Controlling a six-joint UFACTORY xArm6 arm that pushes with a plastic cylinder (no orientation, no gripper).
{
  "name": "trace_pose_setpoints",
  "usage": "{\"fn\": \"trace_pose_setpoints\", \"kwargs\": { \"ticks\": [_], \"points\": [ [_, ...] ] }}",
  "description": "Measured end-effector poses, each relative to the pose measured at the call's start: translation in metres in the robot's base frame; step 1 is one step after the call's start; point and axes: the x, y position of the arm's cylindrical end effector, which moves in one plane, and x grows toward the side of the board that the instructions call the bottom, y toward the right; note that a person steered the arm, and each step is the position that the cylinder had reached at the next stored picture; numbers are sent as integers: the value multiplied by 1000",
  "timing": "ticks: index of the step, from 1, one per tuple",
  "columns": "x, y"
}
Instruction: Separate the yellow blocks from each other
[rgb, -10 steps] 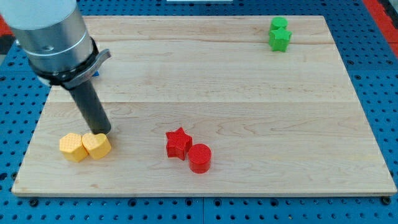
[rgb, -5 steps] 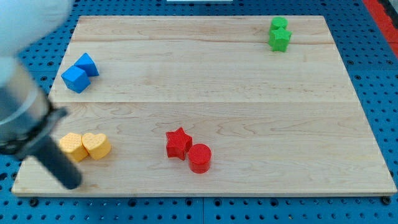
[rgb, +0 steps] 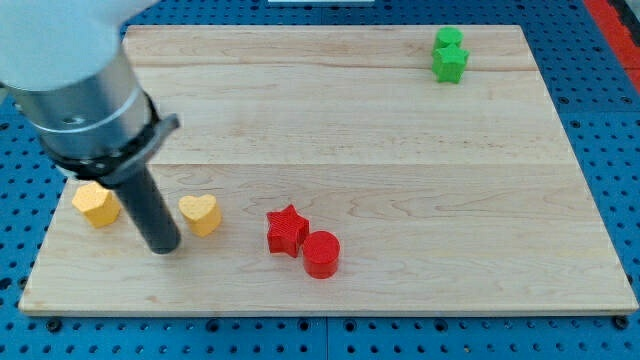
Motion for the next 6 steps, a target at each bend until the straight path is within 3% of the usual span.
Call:
{"fn": "trace_pose_setpoints", "kwargs": {
  "ticks": [1, 3, 4, 5, 6],
  "points": [
    [-2, 23],
    [-80, 38],
    [-120, 8],
    [-87, -2],
    [-137, -24]
  ]
}}
